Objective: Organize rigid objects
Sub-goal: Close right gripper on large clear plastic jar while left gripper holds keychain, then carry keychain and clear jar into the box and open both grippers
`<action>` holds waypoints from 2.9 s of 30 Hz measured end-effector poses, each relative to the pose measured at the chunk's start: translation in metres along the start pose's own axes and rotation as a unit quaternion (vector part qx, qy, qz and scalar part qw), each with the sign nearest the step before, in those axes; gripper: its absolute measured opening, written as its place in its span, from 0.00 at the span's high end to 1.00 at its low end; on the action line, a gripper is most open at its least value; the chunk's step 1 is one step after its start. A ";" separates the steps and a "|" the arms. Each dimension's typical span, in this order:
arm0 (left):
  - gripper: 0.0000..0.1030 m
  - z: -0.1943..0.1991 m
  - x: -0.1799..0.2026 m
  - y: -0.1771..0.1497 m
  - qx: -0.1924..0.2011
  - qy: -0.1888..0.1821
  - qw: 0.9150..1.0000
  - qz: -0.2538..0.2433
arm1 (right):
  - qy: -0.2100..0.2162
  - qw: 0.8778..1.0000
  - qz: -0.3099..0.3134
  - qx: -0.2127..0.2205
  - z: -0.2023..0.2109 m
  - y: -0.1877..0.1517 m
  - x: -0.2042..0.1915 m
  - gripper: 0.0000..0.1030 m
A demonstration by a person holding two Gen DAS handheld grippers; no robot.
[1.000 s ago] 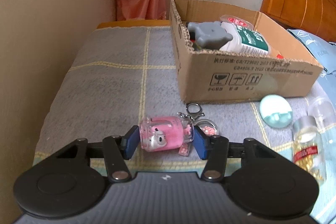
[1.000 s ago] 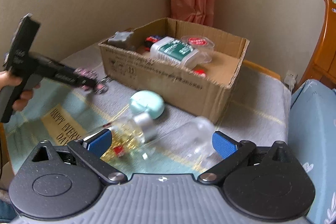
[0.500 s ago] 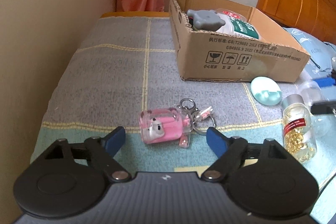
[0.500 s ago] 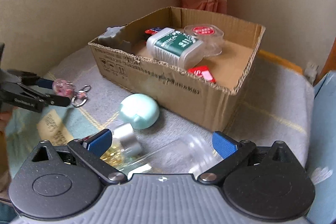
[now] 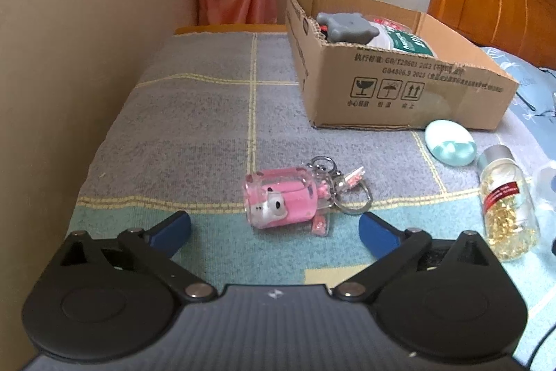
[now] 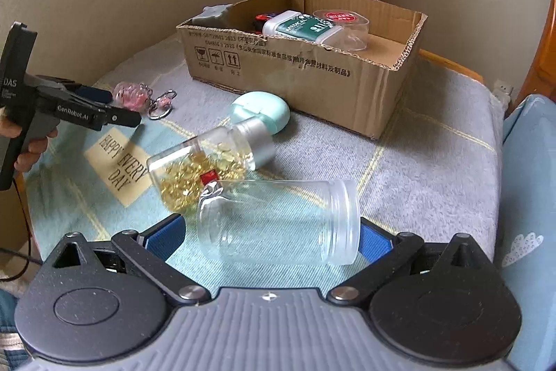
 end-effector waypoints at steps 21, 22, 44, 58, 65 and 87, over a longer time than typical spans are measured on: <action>0.19 0.007 -0.003 0.014 -0.002 0.049 0.999 0.013 | -0.084 0.996 0.022 0.029 -0.003 -0.027 -0.030 0.00; 0.18 0.008 -0.005 0.012 -0.003 0.052 0.999 0.012 | -0.085 0.996 0.021 0.030 -0.003 -0.027 -0.030 0.00; 0.50 -0.006 -0.013 0.020 0.007 0.024 0.999 0.048 | -0.102 0.994 0.012 0.041 -0.008 -0.015 -0.030 0.07; 0.30 -0.009 -0.015 0.038 0.019 0.063 0.997 0.038 | -0.096 0.995 0.006 0.038 -0.009 -0.015 -0.028 0.08; 0.51 -0.018 -0.012 0.033 0.013 0.051 0.997 0.056 | -0.099 0.994 0.002 0.039 -0.009 -0.016 -0.028 0.08; 0.52 0.035 0.011 0.063 -0.032 -0.072 0.992 -0.099 | -0.068 0.996 0.031 0.047 0.028 0.015 -0.033 0.08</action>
Point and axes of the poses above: each gripper's, at about its wrist camera, not at the fingertips, and z roughly against the way its jaws point, x to its right, y to its top, the point moved 6 cm from there along -z, roughly the way its jaws point, and after that the axes turned 13 degrees about -z, right-handed, at the moved point
